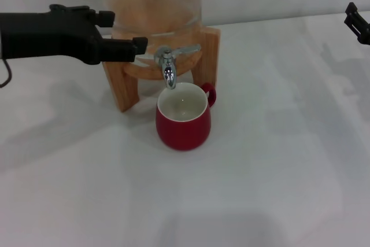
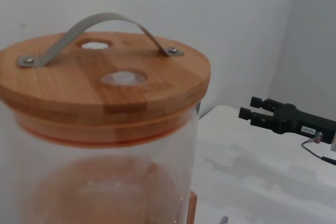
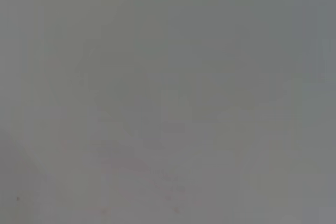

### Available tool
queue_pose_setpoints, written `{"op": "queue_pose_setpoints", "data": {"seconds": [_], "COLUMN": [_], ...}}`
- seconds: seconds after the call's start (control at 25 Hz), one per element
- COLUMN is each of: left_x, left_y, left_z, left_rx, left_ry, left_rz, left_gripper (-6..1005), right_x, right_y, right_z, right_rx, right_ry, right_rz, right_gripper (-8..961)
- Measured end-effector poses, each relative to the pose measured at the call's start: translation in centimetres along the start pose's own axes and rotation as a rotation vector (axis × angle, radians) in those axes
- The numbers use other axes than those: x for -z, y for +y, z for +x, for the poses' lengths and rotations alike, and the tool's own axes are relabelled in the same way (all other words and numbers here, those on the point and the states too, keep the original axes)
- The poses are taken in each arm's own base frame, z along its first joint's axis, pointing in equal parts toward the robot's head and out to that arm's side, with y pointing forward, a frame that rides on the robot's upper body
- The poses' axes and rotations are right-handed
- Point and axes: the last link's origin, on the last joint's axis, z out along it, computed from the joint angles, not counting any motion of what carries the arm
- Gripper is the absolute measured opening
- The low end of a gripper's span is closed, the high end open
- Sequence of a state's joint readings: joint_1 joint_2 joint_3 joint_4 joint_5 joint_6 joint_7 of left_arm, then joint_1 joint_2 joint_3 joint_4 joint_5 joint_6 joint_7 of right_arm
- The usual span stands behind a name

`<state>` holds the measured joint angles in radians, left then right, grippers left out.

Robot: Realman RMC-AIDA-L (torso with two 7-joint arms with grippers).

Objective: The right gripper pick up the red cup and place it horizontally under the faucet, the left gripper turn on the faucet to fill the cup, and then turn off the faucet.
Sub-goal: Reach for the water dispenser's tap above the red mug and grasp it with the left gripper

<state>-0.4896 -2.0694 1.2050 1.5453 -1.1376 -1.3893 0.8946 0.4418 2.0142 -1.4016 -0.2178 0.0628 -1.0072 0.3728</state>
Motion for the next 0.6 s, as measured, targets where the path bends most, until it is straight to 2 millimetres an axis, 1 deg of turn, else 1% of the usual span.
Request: {"op": "queue_pose_setpoints", "data": {"seconds": [0.04, 0.08, 0.32, 0.6], "left_x": [0.0, -0.6, -1.7, -2.5], "left_y": [0.0, -0.2, -0.3, 0.3], "left_z": [0.0, 0.0, 0.4, 1.1], "left_rx": [0.000, 0.001, -0.024, -0.051], "left_ry": [0.000, -0.004, -0.004, -0.020], "left_rz": [0.000, -0.017, -0.047, -0.086], "left_gripper": [874, 874, 874, 874], "right_x": [0.0, 0.1, 0.5, 1.0], "right_y": [0.0, 0.0, 0.2, 0.0], "right_z": [0.0, 0.1, 0.3, 0.5], "right_rx": [0.000, -0.001, 0.001, -0.001], "right_ry": [0.000, 0.000, 0.001, 0.002], "right_rz": [0.000, -0.001, -0.009, -0.004], "right_gripper": [843, 843, 844, 844]}}
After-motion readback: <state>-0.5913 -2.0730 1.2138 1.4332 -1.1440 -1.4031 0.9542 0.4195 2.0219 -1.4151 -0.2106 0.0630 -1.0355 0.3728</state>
